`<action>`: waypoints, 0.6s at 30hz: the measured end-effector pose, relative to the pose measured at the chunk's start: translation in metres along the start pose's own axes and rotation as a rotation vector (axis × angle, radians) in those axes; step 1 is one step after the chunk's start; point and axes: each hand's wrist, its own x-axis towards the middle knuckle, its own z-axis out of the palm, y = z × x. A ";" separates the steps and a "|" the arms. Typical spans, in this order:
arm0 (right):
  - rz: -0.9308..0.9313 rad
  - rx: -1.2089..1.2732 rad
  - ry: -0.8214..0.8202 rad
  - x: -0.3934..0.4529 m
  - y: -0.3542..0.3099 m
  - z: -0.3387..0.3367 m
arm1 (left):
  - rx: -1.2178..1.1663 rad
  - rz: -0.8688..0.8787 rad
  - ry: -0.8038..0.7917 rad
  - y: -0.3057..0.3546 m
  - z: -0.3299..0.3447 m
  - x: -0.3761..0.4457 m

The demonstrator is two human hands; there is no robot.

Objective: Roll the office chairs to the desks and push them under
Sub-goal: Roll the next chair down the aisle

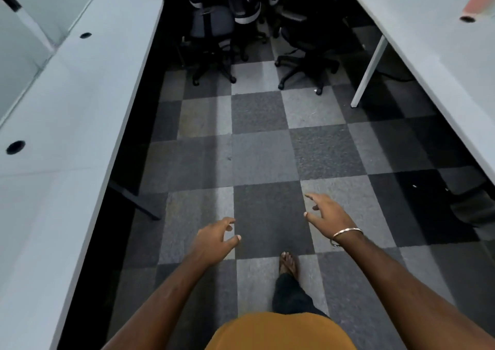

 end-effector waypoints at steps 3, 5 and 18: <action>-0.005 -0.008 -0.011 0.059 0.012 -0.036 | -0.028 -0.001 0.003 0.036 -0.026 0.065; -0.022 -0.027 -0.034 0.094 0.017 -0.057 | -0.049 0.013 0.030 0.055 -0.042 0.103; -0.086 -0.002 -0.009 0.373 0.001 -0.160 | -0.122 0.040 0.093 0.104 -0.146 0.359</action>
